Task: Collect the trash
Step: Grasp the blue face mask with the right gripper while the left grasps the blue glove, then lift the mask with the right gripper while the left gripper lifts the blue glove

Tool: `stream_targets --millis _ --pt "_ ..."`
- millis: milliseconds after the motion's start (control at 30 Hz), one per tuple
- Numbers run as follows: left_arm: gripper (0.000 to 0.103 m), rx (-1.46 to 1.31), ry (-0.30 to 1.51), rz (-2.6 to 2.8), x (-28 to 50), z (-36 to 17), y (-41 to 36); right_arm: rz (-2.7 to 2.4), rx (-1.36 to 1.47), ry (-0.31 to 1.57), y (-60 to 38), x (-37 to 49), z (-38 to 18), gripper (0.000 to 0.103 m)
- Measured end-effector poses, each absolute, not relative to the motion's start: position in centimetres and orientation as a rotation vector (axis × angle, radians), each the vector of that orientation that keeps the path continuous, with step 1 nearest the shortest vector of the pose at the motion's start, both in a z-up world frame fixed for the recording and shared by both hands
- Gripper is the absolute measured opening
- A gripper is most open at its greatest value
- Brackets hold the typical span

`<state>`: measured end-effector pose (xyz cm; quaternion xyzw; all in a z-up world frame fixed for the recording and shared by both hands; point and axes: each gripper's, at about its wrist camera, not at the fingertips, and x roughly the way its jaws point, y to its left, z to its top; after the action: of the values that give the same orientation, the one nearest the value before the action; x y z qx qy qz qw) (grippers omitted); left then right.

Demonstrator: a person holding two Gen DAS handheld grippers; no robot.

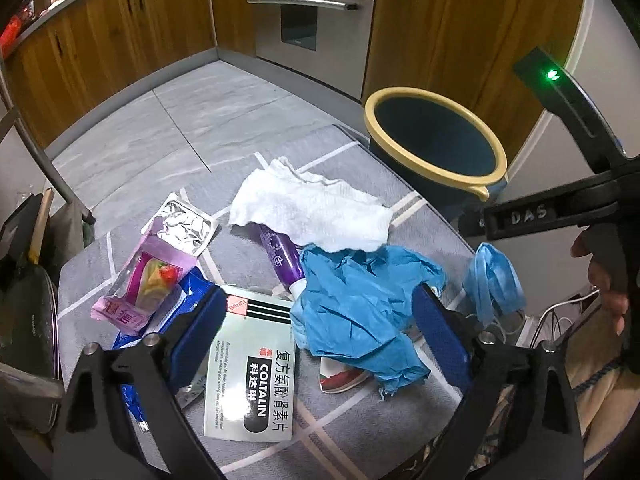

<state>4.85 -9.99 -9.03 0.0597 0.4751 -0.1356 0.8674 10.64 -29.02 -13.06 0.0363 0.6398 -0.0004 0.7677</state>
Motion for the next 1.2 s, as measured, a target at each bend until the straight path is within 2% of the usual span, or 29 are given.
stream_targets --millis 133,300,467,600,700,767,800,967,1100,1133,1200 --pt "0.089 0.130 1.000 -0.288 4.8 -9.2 -10.1 0.004 0.027 1.446 -28.3 10.5 -14.2 0.062" --pt "0.088 0.117 1.019 -0.285 5.1 -9.7 -10.1 0.001 -0.007 1.462 -27.7 10.2 -14.8 0.057" --pt "0.080 0.108 1.047 -0.284 5.4 -10.3 -9.9 0.016 -0.005 1.518 -27.4 10.0 -15.9 0.045" --pt "0.067 0.102 1.063 -0.302 5.4 -10.5 -9.9 0.035 -0.002 1.552 -27.1 10.0 -16.7 0.032" --pt "0.051 0.079 1.092 -0.322 5.4 -10.9 -9.8 0.072 0.026 1.576 -27.0 9.7 -17.3 0.021" --pt "0.048 0.067 1.098 -0.327 5.5 -11.0 -9.8 0.087 0.032 1.569 -26.9 9.7 -17.4 0.014" --pt "0.043 0.064 1.095 -0.329 5.5 -10.9 -9.7 0.098 0.038 1.561 -26.7 9.7 -17.2 0.011" --pt "0.024 0.062 1.096 -0.327 5.6 -10.8 -9.5 0.147 0.060 1.503 -26.2 9.8 -16.0 0.009" --pt "0.017 0.074 1.091 -0.310 5.6 -10.7 -9.4 0.163 0.069 1.452 -26.5 9.9 -14.9 0.008" --pt "0.010 0.075 1.090 -0.305 5.6 -10.7 -9.3 0.165 0.065 1.434 -26.4 10.0 -14.3 0.008" --pt "0.009 0.080 1.086 -0.297 5.6 -10.6 -9.2 0.178 0.067 1.391 -26.4 10.0 -13.4 0.008"
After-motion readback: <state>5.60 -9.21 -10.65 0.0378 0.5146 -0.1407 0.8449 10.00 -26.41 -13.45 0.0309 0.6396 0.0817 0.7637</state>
